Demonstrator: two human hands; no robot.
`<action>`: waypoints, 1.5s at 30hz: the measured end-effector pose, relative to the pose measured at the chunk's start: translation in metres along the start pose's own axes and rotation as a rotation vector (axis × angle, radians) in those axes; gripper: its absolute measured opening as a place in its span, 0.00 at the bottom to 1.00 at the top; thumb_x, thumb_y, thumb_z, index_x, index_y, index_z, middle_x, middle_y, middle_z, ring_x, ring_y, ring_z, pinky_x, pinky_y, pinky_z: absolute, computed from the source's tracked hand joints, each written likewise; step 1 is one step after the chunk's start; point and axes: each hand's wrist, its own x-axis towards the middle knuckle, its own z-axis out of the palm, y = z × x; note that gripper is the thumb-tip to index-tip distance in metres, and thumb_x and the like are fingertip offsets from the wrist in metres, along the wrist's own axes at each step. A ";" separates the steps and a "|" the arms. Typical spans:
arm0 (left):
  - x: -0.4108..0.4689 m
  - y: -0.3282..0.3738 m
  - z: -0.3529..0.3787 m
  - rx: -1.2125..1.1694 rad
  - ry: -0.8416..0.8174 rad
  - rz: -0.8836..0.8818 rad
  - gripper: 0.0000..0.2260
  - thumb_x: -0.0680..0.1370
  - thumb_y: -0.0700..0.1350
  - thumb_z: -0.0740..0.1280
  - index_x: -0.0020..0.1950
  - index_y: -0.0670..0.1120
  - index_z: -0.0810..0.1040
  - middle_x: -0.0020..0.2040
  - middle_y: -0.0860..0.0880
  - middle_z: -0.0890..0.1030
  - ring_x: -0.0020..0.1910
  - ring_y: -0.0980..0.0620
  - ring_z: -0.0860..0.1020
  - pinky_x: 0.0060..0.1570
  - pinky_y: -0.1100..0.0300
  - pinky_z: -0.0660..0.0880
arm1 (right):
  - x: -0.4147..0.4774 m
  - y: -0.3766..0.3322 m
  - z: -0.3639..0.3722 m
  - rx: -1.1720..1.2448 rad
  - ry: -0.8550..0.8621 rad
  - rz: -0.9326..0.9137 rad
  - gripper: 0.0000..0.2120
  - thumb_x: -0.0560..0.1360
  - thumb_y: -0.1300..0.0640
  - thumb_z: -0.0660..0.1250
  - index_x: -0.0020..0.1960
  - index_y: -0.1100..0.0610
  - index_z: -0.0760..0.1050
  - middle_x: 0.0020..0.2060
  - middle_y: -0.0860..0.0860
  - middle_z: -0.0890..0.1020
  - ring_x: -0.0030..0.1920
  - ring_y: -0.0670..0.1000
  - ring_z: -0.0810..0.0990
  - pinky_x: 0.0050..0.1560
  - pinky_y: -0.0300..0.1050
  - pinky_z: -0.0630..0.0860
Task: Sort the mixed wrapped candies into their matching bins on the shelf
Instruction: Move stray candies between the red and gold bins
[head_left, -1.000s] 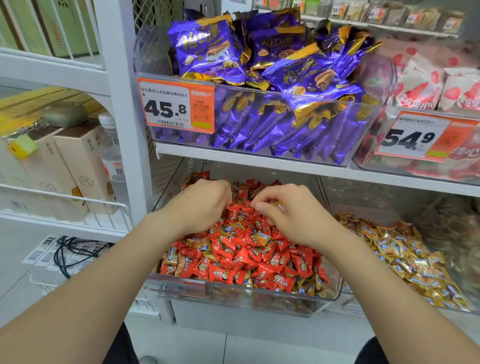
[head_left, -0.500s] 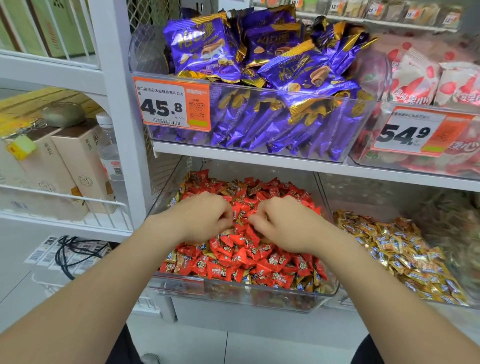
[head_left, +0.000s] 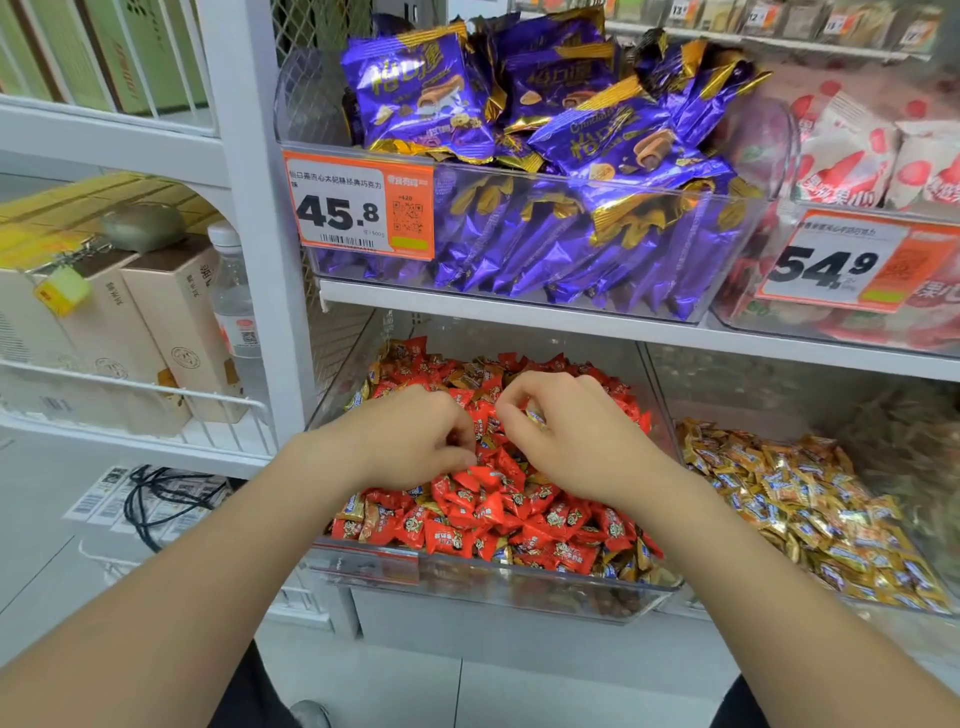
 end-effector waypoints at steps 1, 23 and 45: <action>-0.001 0.002 0.000 0.017 -0.018 0.000 0.07 0.80 0.58 0.70 0.52 0.58 0.84 0.41 0.59 0.83 0.39 0.62 0.77 0.51 0.49 0.80 | 0.000 0.000 0.002 -0.049 0.013 -0.005 0.10 0.85 0.48 0.60 0.56 0.45 0.80 0.30 0.44 0.79 0.34 0.42 0.75 0.43 0.50 0.78; -0.022 0.009 -0.016 -0.183 0.333 -0.204 0.23 0.83 0.59 0.59 0.35 0.45 0.69 0.29 0.50 0.74 0.29 0.48 0.73 0.31 0.55 0.64 | 0.040 0.005 0.020 -0.359 -0.434 0.104 0.37 0.73 0.25 0.66 0.70 0.50 0.76 0.58 0.51 0.82 0.61 0.56 0.78 0.59 0.58 0.79; -0.047 -0.002 -0.013 0.014 -0.182 -0.138 0.20 0.82 0.54 0.70 0.74 0.53 0.77 0.71 0.50 0.77 0.74 0.47 0.69 0.71 0.46 0.71 | 0.003 0.001 -0.006 0.468 -0.234 0.194 0.07 0.85 0.46 0.64 0.55 0.48 0.78 0.50 0.51 0.86 0.31 0.50 0.82 0.27 0.38 0.71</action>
